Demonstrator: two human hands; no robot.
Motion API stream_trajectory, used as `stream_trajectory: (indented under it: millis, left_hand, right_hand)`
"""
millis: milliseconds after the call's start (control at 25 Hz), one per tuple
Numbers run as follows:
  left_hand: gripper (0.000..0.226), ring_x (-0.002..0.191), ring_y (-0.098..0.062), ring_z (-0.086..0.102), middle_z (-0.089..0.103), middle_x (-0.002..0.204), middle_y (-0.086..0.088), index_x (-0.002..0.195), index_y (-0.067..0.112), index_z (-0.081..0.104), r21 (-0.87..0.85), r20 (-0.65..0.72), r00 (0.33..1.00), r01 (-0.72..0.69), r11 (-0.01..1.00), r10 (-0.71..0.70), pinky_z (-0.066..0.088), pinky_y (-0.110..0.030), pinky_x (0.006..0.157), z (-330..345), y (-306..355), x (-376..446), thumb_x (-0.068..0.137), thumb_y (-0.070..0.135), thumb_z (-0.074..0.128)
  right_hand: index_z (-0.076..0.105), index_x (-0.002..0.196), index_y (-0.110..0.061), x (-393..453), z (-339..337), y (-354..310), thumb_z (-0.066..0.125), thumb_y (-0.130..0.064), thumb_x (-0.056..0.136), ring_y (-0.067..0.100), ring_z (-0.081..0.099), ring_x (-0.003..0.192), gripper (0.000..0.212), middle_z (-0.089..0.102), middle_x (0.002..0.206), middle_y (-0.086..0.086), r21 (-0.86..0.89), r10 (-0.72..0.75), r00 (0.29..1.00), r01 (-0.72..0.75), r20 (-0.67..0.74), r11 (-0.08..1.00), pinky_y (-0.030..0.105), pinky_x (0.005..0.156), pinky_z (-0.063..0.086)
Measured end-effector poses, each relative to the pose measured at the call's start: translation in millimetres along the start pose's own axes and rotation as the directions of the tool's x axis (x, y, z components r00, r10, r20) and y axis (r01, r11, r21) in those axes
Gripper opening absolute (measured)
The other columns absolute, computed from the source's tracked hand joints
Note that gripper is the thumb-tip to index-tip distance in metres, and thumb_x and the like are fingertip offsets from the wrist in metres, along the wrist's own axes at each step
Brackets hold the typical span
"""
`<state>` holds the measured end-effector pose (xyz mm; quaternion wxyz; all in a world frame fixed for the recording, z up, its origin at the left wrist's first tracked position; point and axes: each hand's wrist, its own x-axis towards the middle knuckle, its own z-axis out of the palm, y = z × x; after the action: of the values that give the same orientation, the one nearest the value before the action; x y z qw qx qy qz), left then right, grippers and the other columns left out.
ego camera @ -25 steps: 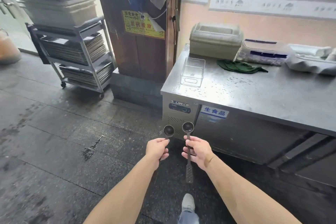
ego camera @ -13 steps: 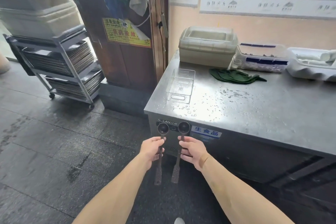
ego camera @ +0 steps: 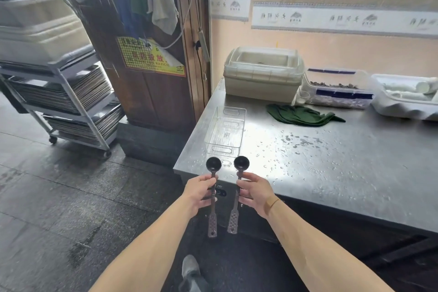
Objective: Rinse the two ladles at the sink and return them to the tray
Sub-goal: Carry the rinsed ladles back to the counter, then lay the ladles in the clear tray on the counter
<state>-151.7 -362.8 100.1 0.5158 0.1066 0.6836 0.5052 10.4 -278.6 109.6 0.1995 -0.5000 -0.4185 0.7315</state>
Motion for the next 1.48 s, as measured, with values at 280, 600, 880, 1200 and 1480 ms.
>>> stream_trajectory:
  millis: [280, 600, 880, 1200, 1480]
  left_hand:
    - [0.018, 0.088, -0.024, 0.065, 0.069, 0.105, -0.014, 0.104, 0.015, 0.069, 0.031, 0.06, 0.998, 0.017, 0.999, -0.019, 0.057, -0.033, 0.067, 6, 45, 66, 0.095, 0.008, 0.055]
    - [0.028, 0.078, -0.021, 0.067, 0.07, 0.091, -0.009, 0.107, 0.013, 0.068, 0.026, 0.131, 0.991, 0.02, 0.999, -0.023, 0.06, -0.03, 0.061, -2, 118, 151, 0.09, -0.002, 0.051]
    - [0.035, 0.08, -0.024, 0.066, 0.067, 0.097, -0.015, 0.107, 0.01, 0.068, 0.038, 0.207, 0.978, 0.001, 0.999, -0.009, 0.058, -0.029, 0.061, -10, 172, 214, 0.082, -0.01, 0.053]
    - [0.036, 0.076, -0.023, 0.061, 0.059, 0.093, -0.015, 0.102, 0.009, 0.066, 0.07, 0.233, 0.972, 0.014, 0.997, -0.03, 0.058, -0.03, 0.058, -9, 196, 258, 0.08, -0.015, 0.048]
    - [0.03, 0.059, -0.016, 0.063, 0.067, 0.073, -0.007, 0.093, 0.012, 0.064, 0.117, 0.202, 0.979, 0.017, 0.993, -0.041, 0.058, -0.024, 0.054, 18, 201, 286, 0.083, -0.014, 0.053]
  right_hand:
    - [0.065, 0.111, -0.009, 57, 6, -36, 0.064, 0.004, 0.085, 0.025, 0.074, 0.078, 0.028, 0.075, 0.095, 0.012, 0.035, -0.013, 0.999, 0.015, -0.05, 0.999, 0.033, 0.064, 0.059]
    - [0.066, 0.109, -0.012, 132, 39, -96, 0.064, 0.005, 0.081, 0.023, 0.071, 0.073, 0.032, 0.072, 0.093, 0.012, 0.067, -0.011, 0.997, 0.016, -0.077, 0.998, 0.03, 0.061, 0.057]
    - [0.067, 0.106, -0.012, 188, 66, -139, 0.06, 0.009, 0.081, 0.019, 0.072, 0.064, 0.033, 0.075, 0.069, 0.0, 0.087, -0.011, 0.992, 0.022, -0.127, 0.996, 0.03, 0.058, 0.057]
    - [0.067, 0.108, -0.013, 226, 72, -156, 0.057, 0.01, 0.083, 0.016, 0.068, 0.061, 0.035, 0.07, 0.074, 0.001, 0.112, 0.013, 0.976, 0.011, -0.216, 0.994, 0.028, 0.055, 0.056]
    - [0.065, 0.115, -0.017, 262, 59, -164, 0.058, 0.005, 0.086, 0.018, 0.065, 0.069, 0.037, 0.07, 0.088, 0.005, 0.138, 0.06, 0.962, -0.023, -0.266, 0.99, 0.028, 0.06, 0.053]
